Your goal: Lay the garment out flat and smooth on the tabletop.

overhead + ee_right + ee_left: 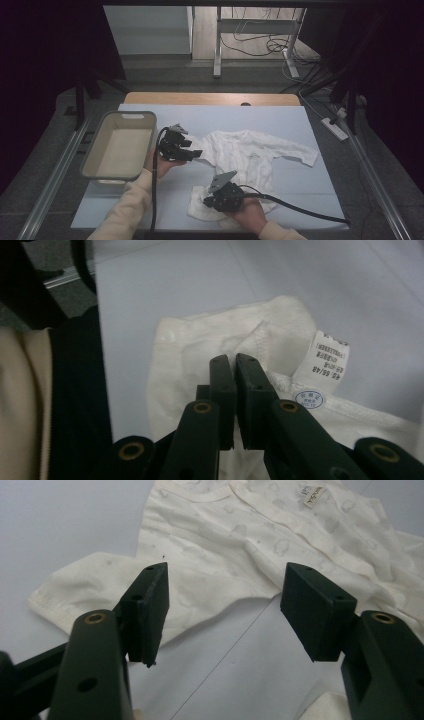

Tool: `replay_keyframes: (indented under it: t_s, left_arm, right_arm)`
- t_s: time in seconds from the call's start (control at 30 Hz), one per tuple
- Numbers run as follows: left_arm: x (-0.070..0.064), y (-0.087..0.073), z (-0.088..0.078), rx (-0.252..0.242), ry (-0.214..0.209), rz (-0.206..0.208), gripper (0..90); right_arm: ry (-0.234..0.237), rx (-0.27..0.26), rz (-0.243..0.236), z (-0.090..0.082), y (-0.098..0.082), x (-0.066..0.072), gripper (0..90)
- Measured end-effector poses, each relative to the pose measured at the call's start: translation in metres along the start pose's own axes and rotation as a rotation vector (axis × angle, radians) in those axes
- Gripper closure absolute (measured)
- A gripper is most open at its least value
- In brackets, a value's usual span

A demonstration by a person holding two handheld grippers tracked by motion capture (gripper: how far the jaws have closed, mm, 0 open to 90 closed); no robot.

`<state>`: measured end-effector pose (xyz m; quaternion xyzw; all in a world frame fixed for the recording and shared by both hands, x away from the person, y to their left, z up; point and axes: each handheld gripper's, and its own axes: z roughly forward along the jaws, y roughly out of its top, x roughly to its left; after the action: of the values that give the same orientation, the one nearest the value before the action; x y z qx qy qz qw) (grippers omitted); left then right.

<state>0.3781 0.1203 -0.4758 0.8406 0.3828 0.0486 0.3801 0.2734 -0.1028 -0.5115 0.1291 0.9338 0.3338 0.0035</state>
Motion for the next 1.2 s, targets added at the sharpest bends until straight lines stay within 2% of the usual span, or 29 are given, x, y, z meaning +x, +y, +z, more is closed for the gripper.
replay_keyframes:
  t_s: [0.27, 0.6, 0.73, 1.2]
  left_arm:
    - [0.000, 0.000, 0.000, 0.001, -0.001, -0.001, 36.6]
    - [0.001, 0.000, 0.000, 0.001, -0.002, -0.001, 36.6]
    - [0.001, 0.000, 0.000, 0.002, -0.001, -0.002, 36.5]
    - [0.001, -0.001, 0.000, 0.001, 0.000, 0.000, 36.5]
  right_arm:
    - [0.058, 0.000, -0.007, 0.001, -0.002, 0.010, 85.8]
    - [0.122, 0.010, -0.042, 0.003, -0.003, 0.025, 85.8]
    - [0.140, 0.020, -0.059, 0.005, -0.002, 0.033, 85.8]
    - [0.197, 0.026, -0.089, 0.006, -0.003, 0.044, 85.9]
